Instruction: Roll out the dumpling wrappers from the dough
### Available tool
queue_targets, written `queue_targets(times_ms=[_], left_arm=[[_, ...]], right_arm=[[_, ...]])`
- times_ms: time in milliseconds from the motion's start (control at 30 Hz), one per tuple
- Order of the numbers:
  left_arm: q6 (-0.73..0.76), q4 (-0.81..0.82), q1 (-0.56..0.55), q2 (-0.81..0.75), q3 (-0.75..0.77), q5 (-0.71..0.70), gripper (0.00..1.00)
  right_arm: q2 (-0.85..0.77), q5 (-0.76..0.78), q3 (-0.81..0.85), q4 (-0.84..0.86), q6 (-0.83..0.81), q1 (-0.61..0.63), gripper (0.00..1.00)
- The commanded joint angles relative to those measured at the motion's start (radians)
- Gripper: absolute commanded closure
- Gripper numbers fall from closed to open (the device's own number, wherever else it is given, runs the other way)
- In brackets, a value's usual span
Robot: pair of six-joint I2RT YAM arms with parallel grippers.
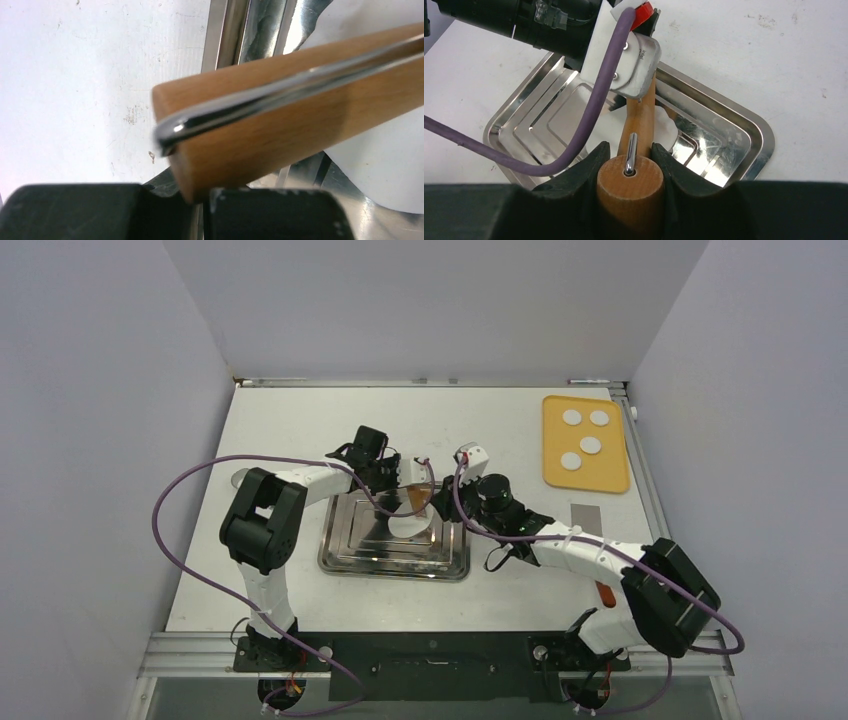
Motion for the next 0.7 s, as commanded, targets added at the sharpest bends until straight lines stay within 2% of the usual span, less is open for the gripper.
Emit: queue_targets(times_ms=[0,133,400,567,667], left_arm=[[-0.039,-0.159,0.002,0.058,-0.022,0.003,1.0],[-0.038,-0.159,0.002,0.058,-0.022,0.003,1.0],[-0.04,-0.155,0.002,0.055,-0.027,0.004,1.0],[-0.037,-0.156,0.004,0.054,-0.028,0.006,1.0],[-0.039,-0.154,0.004,0.054,-0.028,0.007,1.0]], right_arm=[[-0.098,-0.021,0.006,-0.061,0.048,0.028,0.92],[-0.165,0.059,0.067,-0.18,-0.014,0.026,0.92],[-0.193,0.389,0.24,-0.586,-0.42,0.12,0.92],[-0.188,0.561,0.184,-0.66,-0.713,0.264,0.92],[-0.186,0.614,0.168,-0.644,-0.805,0.326,0.92]])
